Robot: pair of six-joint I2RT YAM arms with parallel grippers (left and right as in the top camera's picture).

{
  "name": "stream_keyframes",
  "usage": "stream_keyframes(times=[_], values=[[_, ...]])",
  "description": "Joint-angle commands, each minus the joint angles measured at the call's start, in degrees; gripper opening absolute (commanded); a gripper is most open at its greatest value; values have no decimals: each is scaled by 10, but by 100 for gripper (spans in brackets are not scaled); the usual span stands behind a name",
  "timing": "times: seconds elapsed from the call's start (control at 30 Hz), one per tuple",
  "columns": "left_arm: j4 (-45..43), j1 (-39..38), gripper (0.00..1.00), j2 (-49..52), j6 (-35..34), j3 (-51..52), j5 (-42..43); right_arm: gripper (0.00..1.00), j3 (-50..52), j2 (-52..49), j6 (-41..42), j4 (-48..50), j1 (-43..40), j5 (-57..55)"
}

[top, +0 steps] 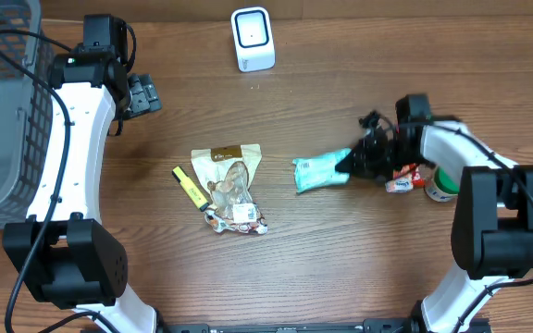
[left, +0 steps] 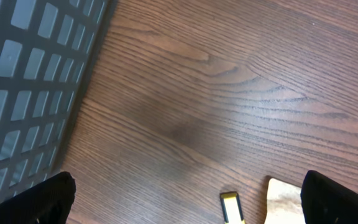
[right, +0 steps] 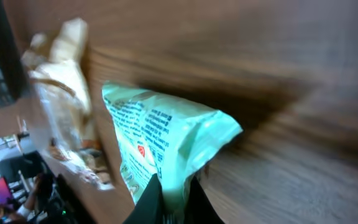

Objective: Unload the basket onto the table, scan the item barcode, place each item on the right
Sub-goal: 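Lift the teal packet with the right gripper to the white scanner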

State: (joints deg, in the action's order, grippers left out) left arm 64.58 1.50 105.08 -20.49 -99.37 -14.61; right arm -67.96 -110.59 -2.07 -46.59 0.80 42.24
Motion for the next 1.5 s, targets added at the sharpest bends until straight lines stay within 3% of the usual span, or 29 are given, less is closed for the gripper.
stream_keyframes(times=[0.0,0.2,0.37,0.6,0.7,0.87,1.03,1.33,1.47], values=[[-1,-1,100,-2,12,-5,-5,4,-125,17,-62,-70,7,6],[-1,-1,100,-2,12,-5,-5,4,-379,17,-77,-223,45,-92],[-1,-2,100,-2,12,-5,-5,3,-552,17,-87,-216,115,-287],[-1,-3,100,-2,12,-5,-5,4,-558,-19,-211,-96,207,-487],[-1,-3,100,-2,12,-5,-5,7,-558,-61,-223,-28,227,-584],[-1,-4,100,-2,12,-5,-5,13,-558,-120,-285,50,231,-592],[-1,-4,100,-2,12,-5,-5,4,-558,-186,-354,155,238,-618],[-1,-4,100,-2,12,-5,-5,4,-558,-236,-429,300,270,-650],[-1,-4,100,-2,12,-5,-5,4,-558,-269,-490,372,290,-719]])
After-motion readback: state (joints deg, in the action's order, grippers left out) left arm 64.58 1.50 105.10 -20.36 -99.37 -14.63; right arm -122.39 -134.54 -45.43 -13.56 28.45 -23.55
